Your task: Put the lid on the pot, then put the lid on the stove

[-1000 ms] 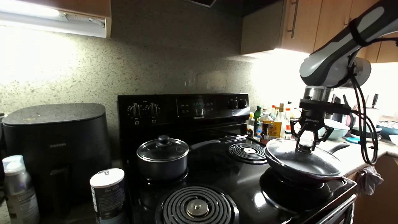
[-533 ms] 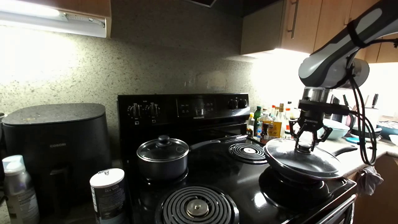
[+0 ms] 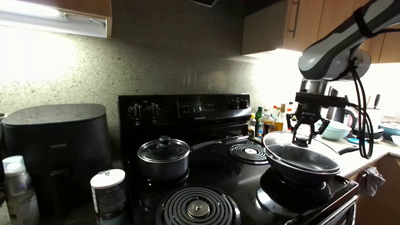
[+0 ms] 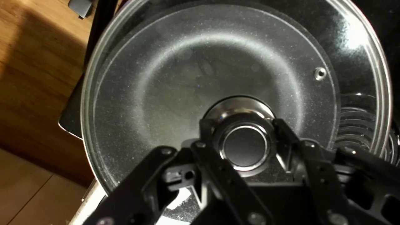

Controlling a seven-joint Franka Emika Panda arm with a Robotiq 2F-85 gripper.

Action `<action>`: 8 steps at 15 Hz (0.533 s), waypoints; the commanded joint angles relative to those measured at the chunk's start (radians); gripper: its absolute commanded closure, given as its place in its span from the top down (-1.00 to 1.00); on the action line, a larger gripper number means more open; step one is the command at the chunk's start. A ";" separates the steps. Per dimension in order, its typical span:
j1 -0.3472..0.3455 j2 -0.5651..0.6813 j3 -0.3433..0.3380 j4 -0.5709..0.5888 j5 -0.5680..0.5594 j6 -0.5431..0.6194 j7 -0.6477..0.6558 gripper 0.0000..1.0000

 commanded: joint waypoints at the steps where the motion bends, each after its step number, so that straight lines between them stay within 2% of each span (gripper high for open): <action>1: 0.001 -0.038 0.005 0.007 -0.034 -0.002 0.049 -0.50; 8: -0.009 -0.006 -0.004 0.120 -0.010 -0.016 0.061 -0.50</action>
